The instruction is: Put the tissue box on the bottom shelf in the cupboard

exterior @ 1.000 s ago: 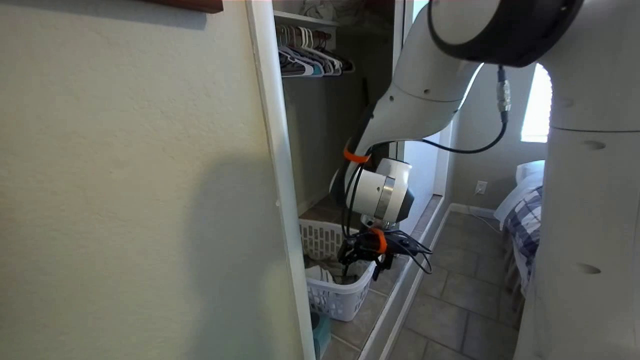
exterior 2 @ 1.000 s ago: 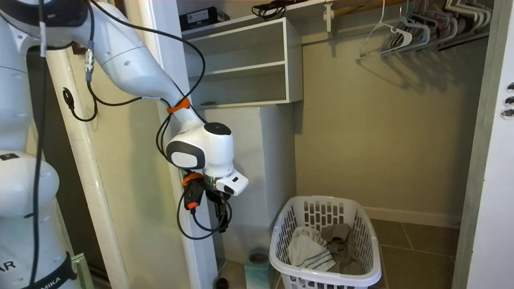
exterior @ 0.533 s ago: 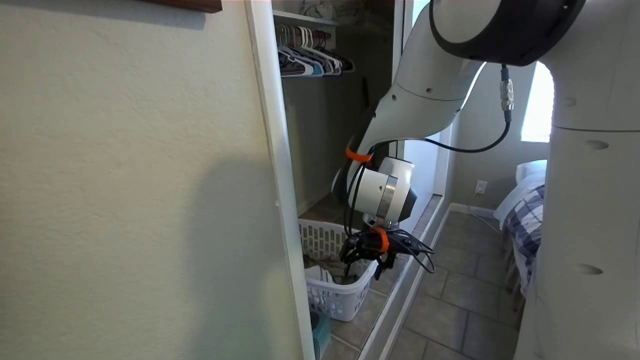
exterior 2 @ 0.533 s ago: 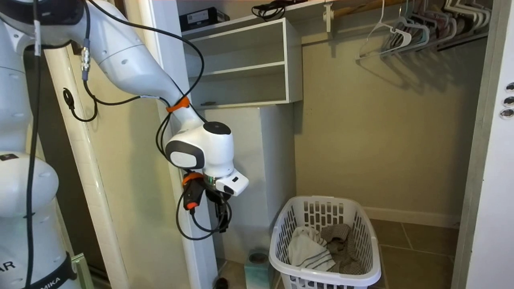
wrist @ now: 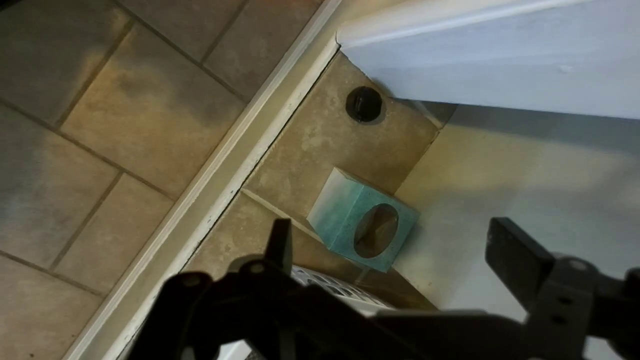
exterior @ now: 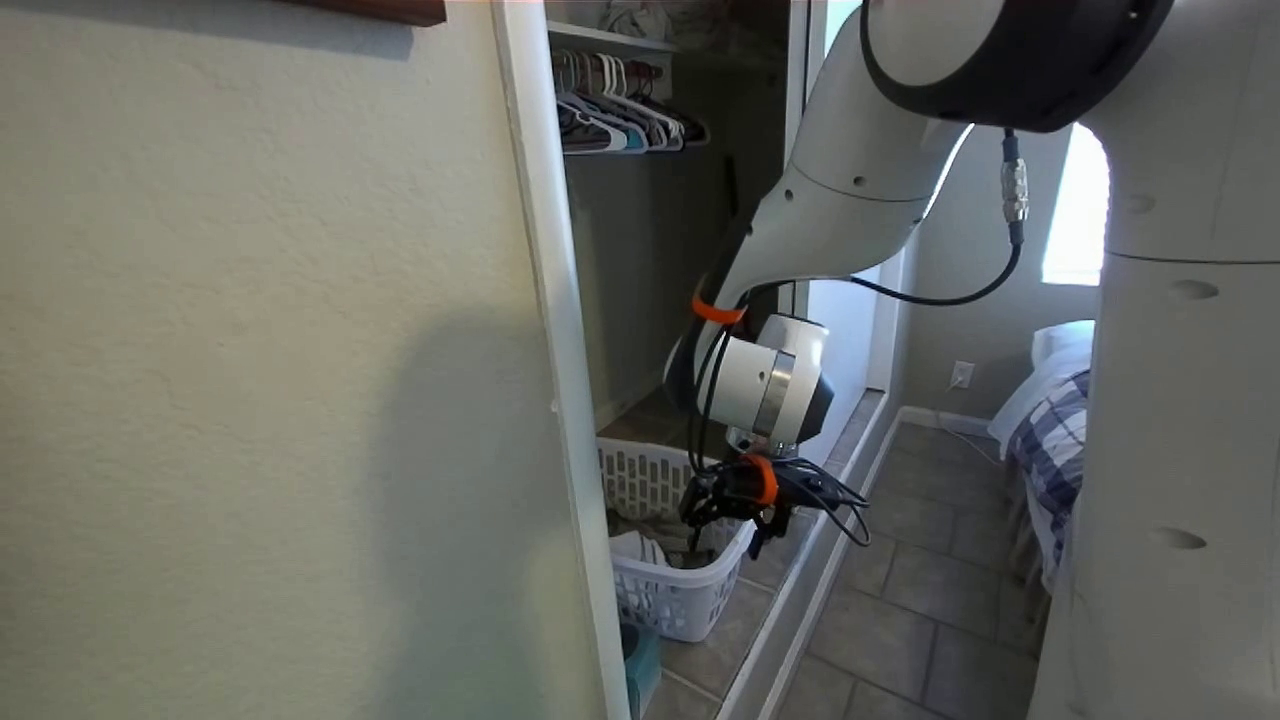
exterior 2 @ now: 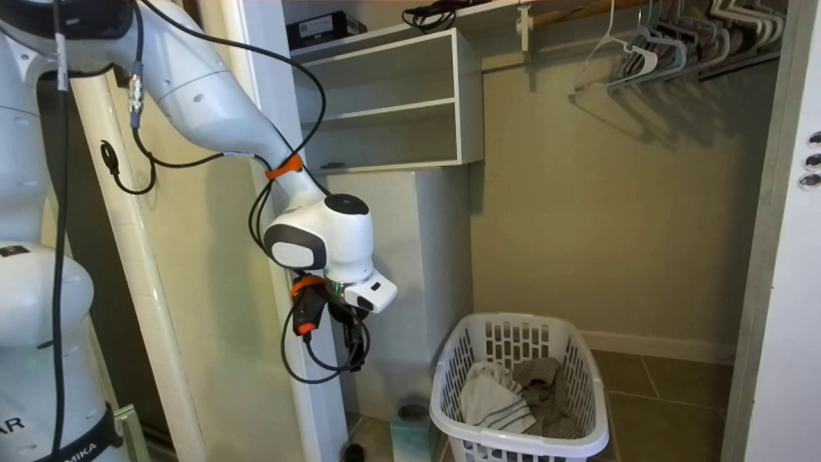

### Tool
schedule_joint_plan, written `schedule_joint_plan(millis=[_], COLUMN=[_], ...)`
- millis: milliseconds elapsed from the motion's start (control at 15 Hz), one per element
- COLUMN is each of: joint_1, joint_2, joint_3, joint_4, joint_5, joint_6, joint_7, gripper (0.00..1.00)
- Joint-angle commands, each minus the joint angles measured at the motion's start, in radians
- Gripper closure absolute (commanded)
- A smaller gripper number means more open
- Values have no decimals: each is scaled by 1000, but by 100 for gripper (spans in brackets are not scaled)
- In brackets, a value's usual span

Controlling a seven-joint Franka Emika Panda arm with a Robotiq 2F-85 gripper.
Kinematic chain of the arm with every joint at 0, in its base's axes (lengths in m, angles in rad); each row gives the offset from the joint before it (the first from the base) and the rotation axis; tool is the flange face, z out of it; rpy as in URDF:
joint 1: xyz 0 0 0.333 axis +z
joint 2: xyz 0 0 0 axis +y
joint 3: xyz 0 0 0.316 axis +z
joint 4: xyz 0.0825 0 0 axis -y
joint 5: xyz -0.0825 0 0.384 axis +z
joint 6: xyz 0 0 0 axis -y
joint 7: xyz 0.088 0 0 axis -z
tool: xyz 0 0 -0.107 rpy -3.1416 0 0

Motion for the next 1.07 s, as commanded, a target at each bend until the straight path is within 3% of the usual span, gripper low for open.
schedule_joint_plan(millis=[0, 267, 600, 800, 1000], joint_1=[0, 0, -44, -70, -110], joint_2=[0, 0, 154, 320, 482], joint_3=[0, 0, 114, 161, 195], joint_4=[0, 0, 151, 242, 302], joint_5=[0, 0, 373, 600, 720], joint_6=[0, 0, -45, -72, -109], joint_7=[0, 0, -272, -416, -513], gripper=[0, 0, 0, 0, 0])
